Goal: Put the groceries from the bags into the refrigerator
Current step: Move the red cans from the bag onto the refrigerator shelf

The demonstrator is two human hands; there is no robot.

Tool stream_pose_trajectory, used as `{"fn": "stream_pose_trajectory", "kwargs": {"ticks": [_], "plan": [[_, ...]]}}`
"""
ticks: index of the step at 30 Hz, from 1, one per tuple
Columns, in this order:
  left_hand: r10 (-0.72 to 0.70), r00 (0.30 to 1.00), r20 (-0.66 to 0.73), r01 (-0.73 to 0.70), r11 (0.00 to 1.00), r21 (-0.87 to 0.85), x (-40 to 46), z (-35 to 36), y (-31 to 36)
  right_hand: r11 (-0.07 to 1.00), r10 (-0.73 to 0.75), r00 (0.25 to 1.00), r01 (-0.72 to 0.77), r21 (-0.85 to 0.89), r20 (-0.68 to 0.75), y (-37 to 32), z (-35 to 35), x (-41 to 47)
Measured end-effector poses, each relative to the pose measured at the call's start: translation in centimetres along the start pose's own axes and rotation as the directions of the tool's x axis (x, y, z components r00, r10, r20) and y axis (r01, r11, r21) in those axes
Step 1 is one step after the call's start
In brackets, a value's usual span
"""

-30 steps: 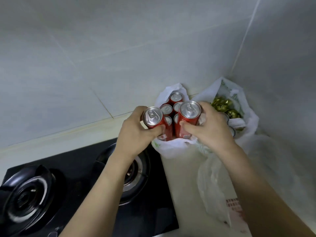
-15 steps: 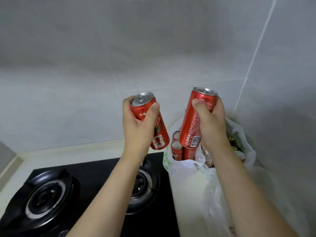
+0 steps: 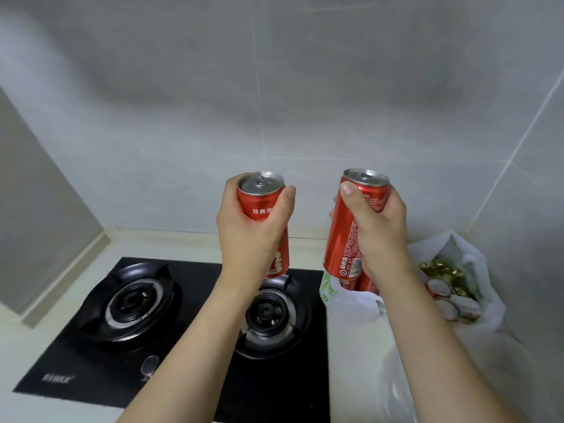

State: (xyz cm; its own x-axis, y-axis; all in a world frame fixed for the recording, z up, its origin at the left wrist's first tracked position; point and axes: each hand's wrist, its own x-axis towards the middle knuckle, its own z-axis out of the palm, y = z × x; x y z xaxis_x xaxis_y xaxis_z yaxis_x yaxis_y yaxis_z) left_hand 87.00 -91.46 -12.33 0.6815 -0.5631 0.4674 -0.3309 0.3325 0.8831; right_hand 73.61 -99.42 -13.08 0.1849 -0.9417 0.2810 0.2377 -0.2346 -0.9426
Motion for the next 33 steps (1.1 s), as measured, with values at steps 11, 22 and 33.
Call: {"fn": "stream_pose_trajectory", "kwargs": {"ticks": [11,22,33], "plan": [[0.038,0.977,-0.208,0.005,0.98,0.2,-2.9,-2.7,1.8,0.991,-0.033,0.971,0.0,0.137,0.235,0.5,1.5,-0.4],[0.132,0.899,-0.418,0.041,0.924,0.38,-8.0,-7.4,4.3,0.972,-0.037,0.86,-0.088,0.22,0.508,0.9,5.1,-3.8],[0.232,0.808,-0.542,0.083,0.865,0.494,-13.1,-14.3,7.5,0.946,-0.081,0.745,-0.152,0.286,0.662,-0.8,9.5,-10.3]]}}
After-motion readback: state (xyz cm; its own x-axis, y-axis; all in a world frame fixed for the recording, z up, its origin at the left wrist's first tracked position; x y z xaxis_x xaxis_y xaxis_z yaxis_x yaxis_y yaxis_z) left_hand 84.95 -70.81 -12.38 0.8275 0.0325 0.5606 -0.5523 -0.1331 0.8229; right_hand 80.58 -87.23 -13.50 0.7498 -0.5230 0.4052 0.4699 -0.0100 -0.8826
